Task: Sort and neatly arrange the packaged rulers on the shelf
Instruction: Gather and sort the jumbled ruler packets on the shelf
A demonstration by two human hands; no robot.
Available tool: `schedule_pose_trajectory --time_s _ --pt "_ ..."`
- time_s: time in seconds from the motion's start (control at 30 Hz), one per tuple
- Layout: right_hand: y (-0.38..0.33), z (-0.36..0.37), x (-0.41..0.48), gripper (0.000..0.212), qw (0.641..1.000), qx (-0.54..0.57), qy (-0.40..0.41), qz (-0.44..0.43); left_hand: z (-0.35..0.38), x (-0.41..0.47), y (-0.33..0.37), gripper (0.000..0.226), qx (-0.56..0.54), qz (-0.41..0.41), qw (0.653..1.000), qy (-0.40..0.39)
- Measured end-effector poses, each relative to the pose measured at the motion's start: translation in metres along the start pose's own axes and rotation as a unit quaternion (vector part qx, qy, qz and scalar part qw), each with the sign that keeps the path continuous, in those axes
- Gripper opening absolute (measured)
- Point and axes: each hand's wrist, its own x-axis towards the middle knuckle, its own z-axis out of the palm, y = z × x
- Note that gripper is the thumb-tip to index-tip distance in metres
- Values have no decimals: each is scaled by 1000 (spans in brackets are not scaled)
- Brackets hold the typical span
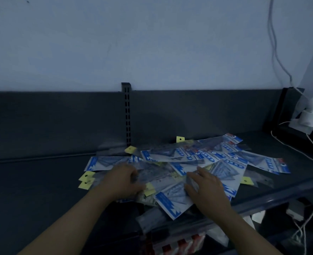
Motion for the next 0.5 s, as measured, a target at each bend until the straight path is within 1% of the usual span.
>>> schedule_pose_trajectory --time_s 0.07,0.13,0.17,0.23,0.3,0.37,0.4,0.5 --pt "-4 1 4 48 998 29 0 -49 -2 -4 -2 37 -23 -14 999 -16" --pt "-12 1 9 41 994 38 -25 -99 -4 -6 -5 45 -38 -33 998 -25" --pt "-17 1 10 35 992 44 -35 -114 -5 -7 -6 44 -47 -39 998 -27" --pt "-26 2 12 25 990 61 -39 -124 -9 -11 -10 33 -63 -44 997 -28" --pt "-31 1 16 29 989 67 -36 -124 -15 -14 -15 25 -81 -40 996 -23" --pt "-37 -2 20 37 989 58 -32 -129 -25 -13 -21 28 -103 -41 994 -17" --pt "-41 -3 23 38 989 52 -35 -132 -31 -10 -25 29 -104 -47 993 -16" --pt "-54 -6 30 36 989 19 -81 -118 -42 1 -41 31 -88 -73 993 -27"
